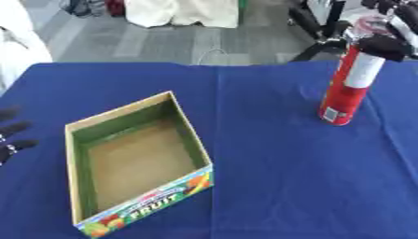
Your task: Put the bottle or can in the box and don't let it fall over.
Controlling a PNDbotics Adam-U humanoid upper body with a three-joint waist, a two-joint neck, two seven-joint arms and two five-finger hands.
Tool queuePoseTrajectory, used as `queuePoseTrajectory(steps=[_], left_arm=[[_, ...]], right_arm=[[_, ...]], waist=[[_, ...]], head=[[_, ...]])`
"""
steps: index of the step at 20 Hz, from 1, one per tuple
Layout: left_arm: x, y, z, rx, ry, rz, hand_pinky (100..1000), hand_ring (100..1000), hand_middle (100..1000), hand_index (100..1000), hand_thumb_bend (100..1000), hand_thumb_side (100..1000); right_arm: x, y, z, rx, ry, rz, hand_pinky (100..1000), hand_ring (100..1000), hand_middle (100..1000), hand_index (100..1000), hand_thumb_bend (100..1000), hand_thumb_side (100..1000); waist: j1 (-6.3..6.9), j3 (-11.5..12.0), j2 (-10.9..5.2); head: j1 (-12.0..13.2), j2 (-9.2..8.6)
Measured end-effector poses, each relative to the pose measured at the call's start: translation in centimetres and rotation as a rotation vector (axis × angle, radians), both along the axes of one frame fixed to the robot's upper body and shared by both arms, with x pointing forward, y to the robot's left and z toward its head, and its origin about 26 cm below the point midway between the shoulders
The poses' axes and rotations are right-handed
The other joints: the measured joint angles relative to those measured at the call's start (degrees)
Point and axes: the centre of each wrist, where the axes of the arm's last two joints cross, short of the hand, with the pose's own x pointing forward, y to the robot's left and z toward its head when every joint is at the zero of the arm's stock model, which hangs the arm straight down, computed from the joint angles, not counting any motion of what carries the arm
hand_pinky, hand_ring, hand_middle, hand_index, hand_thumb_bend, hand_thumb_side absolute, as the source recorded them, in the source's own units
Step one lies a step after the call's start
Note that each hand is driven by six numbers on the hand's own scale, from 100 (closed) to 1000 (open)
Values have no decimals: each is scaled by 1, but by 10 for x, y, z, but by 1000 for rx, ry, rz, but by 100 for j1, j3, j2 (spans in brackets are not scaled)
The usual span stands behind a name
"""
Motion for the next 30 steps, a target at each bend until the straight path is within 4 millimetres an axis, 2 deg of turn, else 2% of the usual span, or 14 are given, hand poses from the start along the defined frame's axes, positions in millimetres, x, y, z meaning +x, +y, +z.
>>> queuePoseTrajectory(steps=[14,30], left_arm=[[0,0,0,3,5,-4,713,826,841,769,197,920],[0,-2,-1,7,9,-14,712,827,842,769,196,922]], right_arm=[[13,-11,3,76,-6,-4,927,921,885,958,310,1000],[25,-17,9,80,-2,-20,930,924,887,956,312,1000]], waist=[[17,30,43],[-4,91,87]], head=[[-3,-50],[-17,-51]])
